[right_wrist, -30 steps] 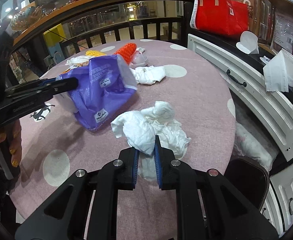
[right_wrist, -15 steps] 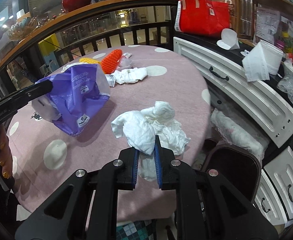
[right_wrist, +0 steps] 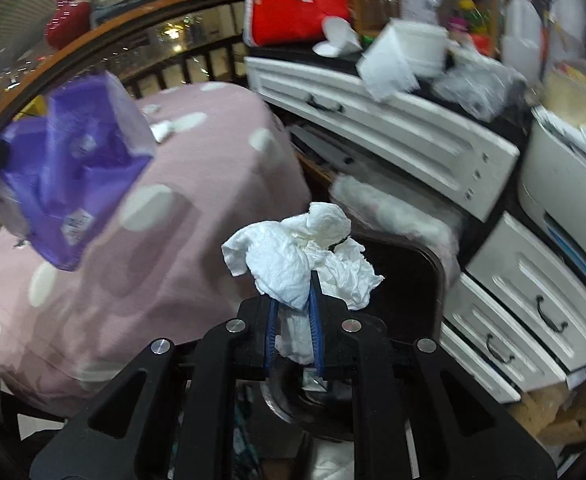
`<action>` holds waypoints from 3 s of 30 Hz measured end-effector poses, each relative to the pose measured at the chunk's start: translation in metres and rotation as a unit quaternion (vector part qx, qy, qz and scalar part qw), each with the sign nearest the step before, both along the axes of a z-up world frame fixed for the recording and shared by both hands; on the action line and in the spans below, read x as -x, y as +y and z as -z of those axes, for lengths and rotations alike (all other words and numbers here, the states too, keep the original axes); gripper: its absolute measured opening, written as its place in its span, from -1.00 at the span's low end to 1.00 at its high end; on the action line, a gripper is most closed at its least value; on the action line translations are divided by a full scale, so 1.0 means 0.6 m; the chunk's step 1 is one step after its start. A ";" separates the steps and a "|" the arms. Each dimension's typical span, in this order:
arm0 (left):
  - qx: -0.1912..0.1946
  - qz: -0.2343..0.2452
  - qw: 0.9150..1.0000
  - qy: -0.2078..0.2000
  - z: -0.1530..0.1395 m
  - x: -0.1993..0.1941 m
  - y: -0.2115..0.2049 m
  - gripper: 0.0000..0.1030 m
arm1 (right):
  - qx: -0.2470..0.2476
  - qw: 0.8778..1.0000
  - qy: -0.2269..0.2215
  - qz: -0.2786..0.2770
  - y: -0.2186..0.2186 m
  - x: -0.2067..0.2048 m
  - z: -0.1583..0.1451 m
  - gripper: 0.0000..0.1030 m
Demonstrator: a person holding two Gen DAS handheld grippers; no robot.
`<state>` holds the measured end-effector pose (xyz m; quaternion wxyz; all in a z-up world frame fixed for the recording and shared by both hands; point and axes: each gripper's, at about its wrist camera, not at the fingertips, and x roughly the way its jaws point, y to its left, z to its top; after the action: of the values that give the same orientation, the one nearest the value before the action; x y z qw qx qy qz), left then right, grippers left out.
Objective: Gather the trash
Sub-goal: 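Carry tissues and purple bag over the bin and open both tools, then move both tools back over the table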
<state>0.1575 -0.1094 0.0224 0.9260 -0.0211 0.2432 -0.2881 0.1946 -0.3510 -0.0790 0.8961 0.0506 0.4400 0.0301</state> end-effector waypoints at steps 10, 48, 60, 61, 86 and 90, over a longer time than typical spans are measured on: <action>-0.011 0.076 0.997 0.016 0.023 0.012 -0.119 -0.75 | -0.033 0.988 0.144 0.051 -0.071 -0.043 0.195 -0.70; -0.164 0.149 0.961 0.165 0.282 -0.035 -0.343 -0.75 | 0.006 0.967 -0.013 0.255 -0.211 0.103 0.065 0.32; -0.207 0.145 0.946 0.204 0.330 -0.046 -0.362 0.28 | 0.015 0.971 -0.039 0.235 -0.188 0.103 0.028 0.46; -0.202 0.143 0.947 0.204 0.329 -0.046 -0.359 0.44 | 0.014 0.971 -0.042 0.235 -0.189 0.104 0.025 0.52; -0.105 0.163 0.975 0.106 0.146 0.050 -0.230 0.89 | -0.006 0.988 -0.098 0.123 -0.090 0.078 -0.047 0.84; -0.090 0.126 0.984 0.087 0.109 0.046 -0.170 0.89 | -0.025 0.991 -0.094 0.088 -0.052 0.060 -0.054 0.84</action>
<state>0.1299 -0.2117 -0.0433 0.8555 0.0686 0.3486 -0.3768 0.1585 -0.3820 -0.0464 0.9309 0.1081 0.3472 -0.0337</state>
